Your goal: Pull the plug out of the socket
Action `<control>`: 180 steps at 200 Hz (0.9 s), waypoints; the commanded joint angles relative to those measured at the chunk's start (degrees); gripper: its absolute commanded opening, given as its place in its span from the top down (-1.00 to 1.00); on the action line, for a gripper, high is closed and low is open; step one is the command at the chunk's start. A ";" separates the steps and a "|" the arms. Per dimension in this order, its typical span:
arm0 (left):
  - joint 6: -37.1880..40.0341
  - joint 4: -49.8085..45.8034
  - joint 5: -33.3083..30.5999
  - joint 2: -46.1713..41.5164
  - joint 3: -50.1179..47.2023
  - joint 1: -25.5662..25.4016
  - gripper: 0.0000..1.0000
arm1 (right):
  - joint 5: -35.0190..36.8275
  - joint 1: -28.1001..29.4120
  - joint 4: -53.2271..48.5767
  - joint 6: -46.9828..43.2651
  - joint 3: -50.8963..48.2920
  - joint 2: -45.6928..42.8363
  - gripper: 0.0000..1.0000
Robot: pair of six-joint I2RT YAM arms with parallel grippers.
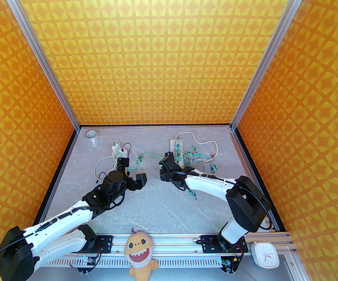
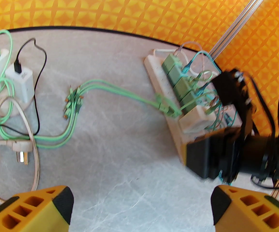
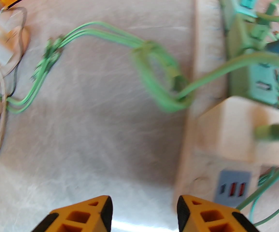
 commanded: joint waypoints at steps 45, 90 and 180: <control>0.27 0.58 -0.89 3.07 0.27 0.41 -0.98 | 3.24 -6.84 -3.24 -3.83 -1.42 -2.61 -0.05; 0.38 -0.11 -0.87 3.18 0.64 0.43 -0.98 | 6.45 -10.40 -4.03 -5.48 -2.22 -2.83 -0.03; 0.59 -2.95 0.04 9.78 6.38 -1.25 -0.99 | 0.66 -18.51 2.26 -9.24 -10.17 -8.68 -0.04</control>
